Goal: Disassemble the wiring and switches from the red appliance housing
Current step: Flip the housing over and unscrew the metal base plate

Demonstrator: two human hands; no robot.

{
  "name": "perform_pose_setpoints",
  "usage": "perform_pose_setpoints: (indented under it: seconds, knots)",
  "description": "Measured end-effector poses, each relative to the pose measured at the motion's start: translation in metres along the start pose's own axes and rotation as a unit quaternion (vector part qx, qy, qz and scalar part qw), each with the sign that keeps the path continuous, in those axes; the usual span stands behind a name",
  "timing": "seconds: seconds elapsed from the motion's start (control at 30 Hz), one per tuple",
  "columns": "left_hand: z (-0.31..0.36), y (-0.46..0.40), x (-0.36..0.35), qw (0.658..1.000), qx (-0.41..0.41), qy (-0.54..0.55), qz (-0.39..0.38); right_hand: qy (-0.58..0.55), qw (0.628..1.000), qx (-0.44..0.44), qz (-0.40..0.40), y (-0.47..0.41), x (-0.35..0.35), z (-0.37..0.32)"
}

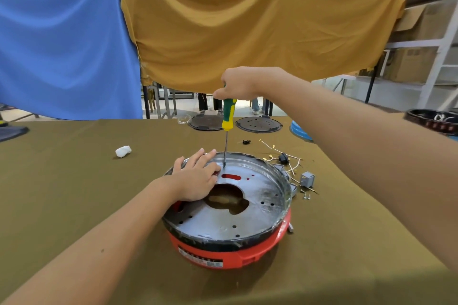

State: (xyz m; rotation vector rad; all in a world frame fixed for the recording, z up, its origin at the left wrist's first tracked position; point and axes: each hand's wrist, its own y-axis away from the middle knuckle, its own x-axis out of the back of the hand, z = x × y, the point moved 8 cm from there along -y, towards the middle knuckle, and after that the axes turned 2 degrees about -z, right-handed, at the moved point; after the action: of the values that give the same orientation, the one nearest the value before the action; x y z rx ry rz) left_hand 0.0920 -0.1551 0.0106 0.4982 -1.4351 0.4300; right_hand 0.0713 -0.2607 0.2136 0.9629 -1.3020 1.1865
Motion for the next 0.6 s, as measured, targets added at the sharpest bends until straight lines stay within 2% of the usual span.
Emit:
perform_pose_setpoints:
  seconds: [0.13, 0.2, 0.3, 0.37, 0.43, 0.53, 0.6]
  knots:
    - [0.001, 0.0, -0.001, 1.0, -0.001, -0.001, 0.0, -0.108, 0.99, 0.029, -0.083, 0.007, 0.0, -0.007]
    - [0.001, 0.0, -0.001, 1.0, -0.003, -0.001, 0.001, -0.144, 0.983, 0.051, -0.099, 0.014, 0.0, -0.012]
    - [0.0, 0.001, -0.001, 1.0, -0.004, 0.002, 0.002, -0.118, 0.989, 0.062, -0.064, 0.019, 0.001, -0.022]
    - [0.001, -0.001, -0.001, 1.0, -0.004, 0.0, 0.002, -0.097, 0.992, 0.043, -0.071, 0.02, -0.001, -0.027]
    - [0.0, -0.001, -0.001, 1.0, 0.0, 0.004, -0.001, 0.005, 0.999, -0.009, -0.053, 0.018, -0.001, -0.027]
    - [0.0, -0.001, -0.003, 1.0, 0.0, 0.005, -0.001, 0.16, 0.985, -0.051, 0.036, 0.012, 0.005, -0.029]
    - [0.0, -0.001, -0.002, 1.0, -0.001, -0.001, -0.001, 0.121, 0.992, -0.016, 0.038, 0.007, 0.003, -0.031]
